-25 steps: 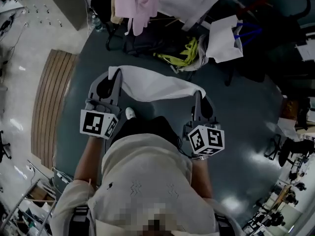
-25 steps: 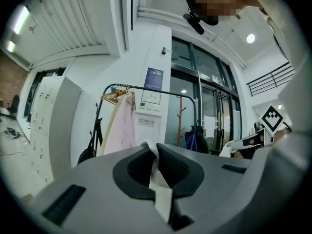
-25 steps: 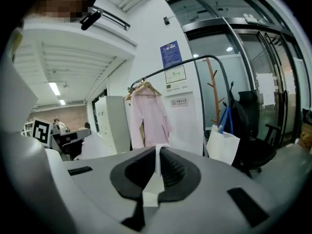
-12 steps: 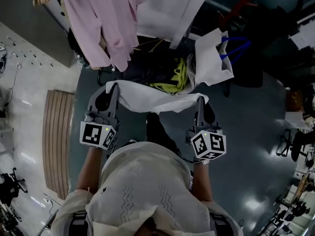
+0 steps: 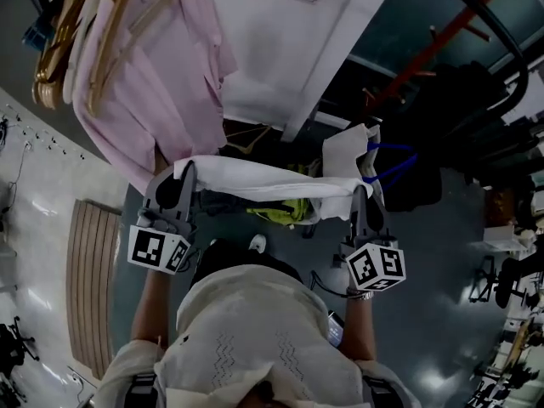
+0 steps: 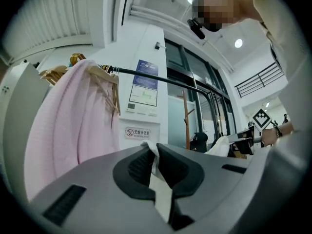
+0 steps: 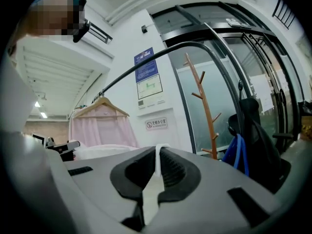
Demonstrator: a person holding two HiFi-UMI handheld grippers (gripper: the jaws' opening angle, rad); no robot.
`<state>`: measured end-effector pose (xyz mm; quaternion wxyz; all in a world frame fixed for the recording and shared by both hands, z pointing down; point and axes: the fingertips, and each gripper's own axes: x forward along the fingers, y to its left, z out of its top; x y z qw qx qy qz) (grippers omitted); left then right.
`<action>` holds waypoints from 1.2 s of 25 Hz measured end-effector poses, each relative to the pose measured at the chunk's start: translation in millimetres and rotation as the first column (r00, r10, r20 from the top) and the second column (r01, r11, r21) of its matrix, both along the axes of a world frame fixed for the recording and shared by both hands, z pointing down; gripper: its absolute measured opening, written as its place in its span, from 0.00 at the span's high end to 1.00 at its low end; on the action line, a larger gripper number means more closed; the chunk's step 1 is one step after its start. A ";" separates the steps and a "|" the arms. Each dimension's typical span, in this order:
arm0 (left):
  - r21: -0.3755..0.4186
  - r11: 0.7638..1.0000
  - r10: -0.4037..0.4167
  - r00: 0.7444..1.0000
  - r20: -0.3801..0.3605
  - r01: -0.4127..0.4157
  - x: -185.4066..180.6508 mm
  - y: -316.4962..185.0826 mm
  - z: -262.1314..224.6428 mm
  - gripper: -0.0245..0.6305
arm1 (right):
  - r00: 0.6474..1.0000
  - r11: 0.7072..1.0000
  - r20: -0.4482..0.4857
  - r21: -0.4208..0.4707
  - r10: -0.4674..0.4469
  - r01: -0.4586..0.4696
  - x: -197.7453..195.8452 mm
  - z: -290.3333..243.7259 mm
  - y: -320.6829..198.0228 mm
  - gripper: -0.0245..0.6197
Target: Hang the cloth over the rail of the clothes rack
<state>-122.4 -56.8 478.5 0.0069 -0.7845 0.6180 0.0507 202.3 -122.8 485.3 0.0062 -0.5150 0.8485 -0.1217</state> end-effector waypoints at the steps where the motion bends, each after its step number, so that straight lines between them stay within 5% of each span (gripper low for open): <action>1: 0.009 1.000 0.009 1.000 -0.007 -0.009 -5.4 -7.3 -7.2 0.93 | 1.000 1.000 0.017 0.007 0.003 -0.004 -4.5 -8.5 -6.8 0.93; 7: 0.136 0.988 0.074 0.997 0.022 -0.077 -37.4 -55.2 -101.2 0.93 | 0.989 0.990 0.146 0.138 -0.019 -0.002 -33.5 -109.6 -45.0 0.93; 15: 0.288 0.949 0.063 0.970 0.234 -0.131 -51.9 -83.8 -235.9 0.93 | 0.997 0.958 -0.030 0.277 -0.072 0.078 -56.3 -244.5 -69.3 0.93; 22: 0.318 0.926 0.114 0.953 0.280 -0.204 -45.7 -82.0 -337.2 0.93 | 0.990 0.877 -0.113 0.464 -0.080 0.123 -52.5 -362.1 -64.2 0.93; 26: 0.376 0.897 0.073 0.918 0.389 -0.230 -38.5 -95.2 -380.2 0.93 | 0.981 0.841 -0.187 0.520 -0.057 0.148 -47.9 -406.9 -69.5 0.93; 30: 0.459 0.870 -0.098 0.849 0.519 -0.180 -37.2 -123.4 -424.6 0.93 | 0.962 0.809 -0.258 0.547 -0.084 0.217 -55.7 -457.8 -90.9 0.93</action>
